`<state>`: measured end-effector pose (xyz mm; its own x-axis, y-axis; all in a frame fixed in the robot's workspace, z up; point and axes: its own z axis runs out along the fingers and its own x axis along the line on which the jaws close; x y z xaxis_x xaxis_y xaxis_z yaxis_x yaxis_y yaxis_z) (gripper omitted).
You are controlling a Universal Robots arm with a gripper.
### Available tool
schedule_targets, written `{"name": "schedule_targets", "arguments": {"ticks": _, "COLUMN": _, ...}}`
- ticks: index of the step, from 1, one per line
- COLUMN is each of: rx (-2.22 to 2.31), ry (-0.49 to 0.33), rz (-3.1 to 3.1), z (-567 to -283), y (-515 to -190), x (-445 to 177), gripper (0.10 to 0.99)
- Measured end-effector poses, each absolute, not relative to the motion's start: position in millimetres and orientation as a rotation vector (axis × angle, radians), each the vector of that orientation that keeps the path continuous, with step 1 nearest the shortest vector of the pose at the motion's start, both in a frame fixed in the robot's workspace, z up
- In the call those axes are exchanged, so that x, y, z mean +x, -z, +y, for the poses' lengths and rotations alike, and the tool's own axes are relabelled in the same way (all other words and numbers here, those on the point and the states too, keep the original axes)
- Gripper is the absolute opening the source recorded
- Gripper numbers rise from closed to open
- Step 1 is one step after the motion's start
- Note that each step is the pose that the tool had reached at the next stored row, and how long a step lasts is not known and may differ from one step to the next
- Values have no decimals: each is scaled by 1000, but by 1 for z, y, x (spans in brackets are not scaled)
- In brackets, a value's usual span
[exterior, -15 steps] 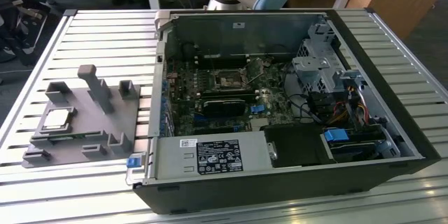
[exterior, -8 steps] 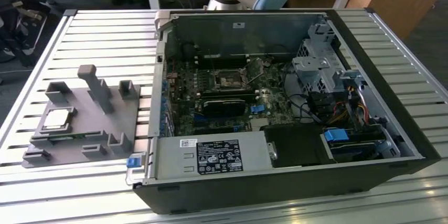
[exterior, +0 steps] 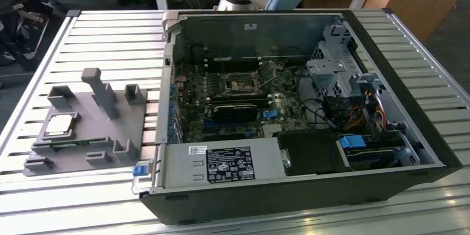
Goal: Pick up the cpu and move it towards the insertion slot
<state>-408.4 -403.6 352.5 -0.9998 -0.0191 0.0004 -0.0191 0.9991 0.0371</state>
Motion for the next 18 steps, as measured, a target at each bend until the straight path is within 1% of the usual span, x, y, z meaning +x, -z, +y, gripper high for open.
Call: {"name": "schedule_targets", "arguments": {"ticks": 18, "rx": 30, "ry": 58, "rz": -3140, "z": -407, "y": -340, "x": -425, "gripper": 106}}
